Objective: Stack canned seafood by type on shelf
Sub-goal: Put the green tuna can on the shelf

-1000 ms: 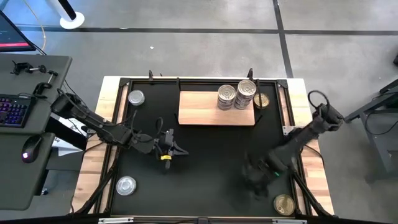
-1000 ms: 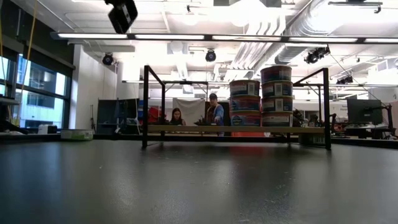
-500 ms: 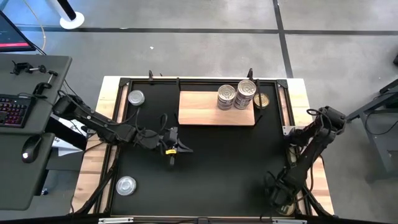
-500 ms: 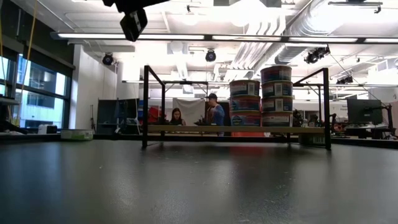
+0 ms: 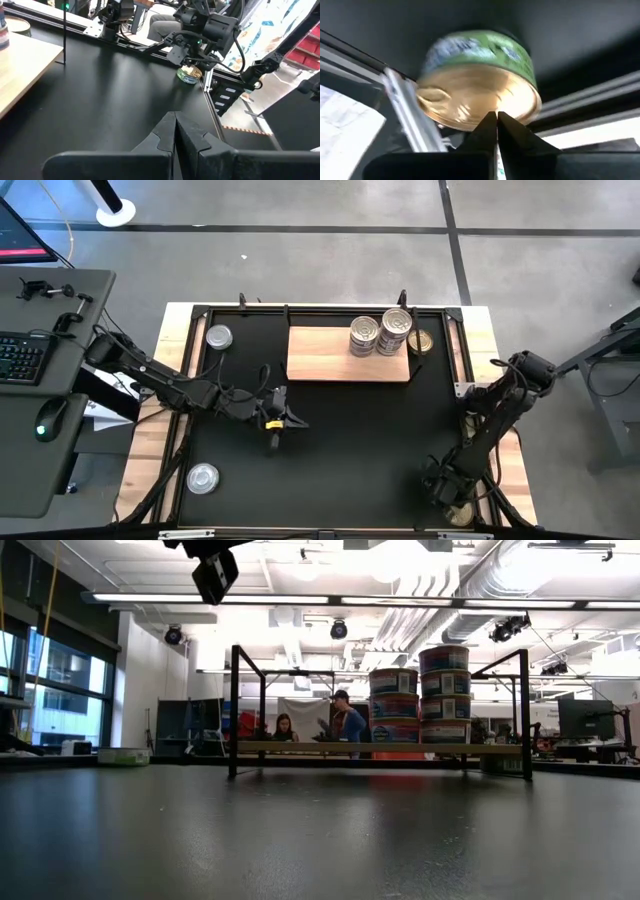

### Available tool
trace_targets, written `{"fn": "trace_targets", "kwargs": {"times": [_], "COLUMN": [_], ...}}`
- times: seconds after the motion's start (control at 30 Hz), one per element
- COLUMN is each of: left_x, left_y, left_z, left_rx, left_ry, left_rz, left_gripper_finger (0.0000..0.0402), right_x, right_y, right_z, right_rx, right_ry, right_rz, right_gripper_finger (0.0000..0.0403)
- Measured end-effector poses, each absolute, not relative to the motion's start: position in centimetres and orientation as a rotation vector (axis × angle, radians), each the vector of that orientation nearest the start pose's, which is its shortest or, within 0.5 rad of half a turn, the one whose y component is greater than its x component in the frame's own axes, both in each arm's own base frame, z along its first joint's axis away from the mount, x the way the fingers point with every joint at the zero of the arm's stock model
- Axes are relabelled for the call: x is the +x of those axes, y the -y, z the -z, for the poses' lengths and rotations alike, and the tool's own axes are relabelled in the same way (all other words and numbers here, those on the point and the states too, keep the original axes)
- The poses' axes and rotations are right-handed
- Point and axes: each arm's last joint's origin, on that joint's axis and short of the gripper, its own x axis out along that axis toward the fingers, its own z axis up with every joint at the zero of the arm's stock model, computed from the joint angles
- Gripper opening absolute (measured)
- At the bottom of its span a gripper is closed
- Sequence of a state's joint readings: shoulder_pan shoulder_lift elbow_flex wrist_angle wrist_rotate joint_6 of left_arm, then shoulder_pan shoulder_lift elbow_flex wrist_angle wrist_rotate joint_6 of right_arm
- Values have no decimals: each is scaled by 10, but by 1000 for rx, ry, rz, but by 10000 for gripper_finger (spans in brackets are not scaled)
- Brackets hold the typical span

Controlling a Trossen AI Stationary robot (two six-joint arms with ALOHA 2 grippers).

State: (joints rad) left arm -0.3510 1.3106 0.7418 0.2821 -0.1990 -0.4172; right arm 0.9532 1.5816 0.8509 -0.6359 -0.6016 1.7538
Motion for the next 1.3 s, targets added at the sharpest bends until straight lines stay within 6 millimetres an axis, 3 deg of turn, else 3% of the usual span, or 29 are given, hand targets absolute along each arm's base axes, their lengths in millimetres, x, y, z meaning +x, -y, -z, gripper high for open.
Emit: {"fn": "trace_targets", "kwargs": {"times": [0.2, 0.4, 0.6, 0.8, 1.0, 1.13, 1.3], "left_x": [264, 262, 265, 269, 282, 296, 318], "left_y": [106, 125, 137, 141, 129, 113, 79], "left_z": [-247, -228, -209, -193, -176, -175, -178], "left_rx": [-351, -355, -365, -333, -318, -278, -224], "left_ry": [-329, -432, -496, -532, -551, -485, -432], "left_rz": [143, 138, 127, 88, 0, -19, -121], "left_gripper_finger": [0, 0, 0, 0, 0, 0, 0], "right_x": [164, 202, 248, 296, 330, 334, 318], "right_y": [-216, -199, -164, -113, -80, -85, -102], "right_z": [-149, -143, -153, -170, -207, -234, -236], "right_rx": [931, 1015, 977, 858, 735, 601, 465], "right_ry": [-1963, -1834, -1517, -1185, -998, -1018, -1102], "right_rz": [301, 198, 188, 294, 202, 131, 219], "right_gripper_finger": [1, 0, 0, 0, 0, 0, 0]}}
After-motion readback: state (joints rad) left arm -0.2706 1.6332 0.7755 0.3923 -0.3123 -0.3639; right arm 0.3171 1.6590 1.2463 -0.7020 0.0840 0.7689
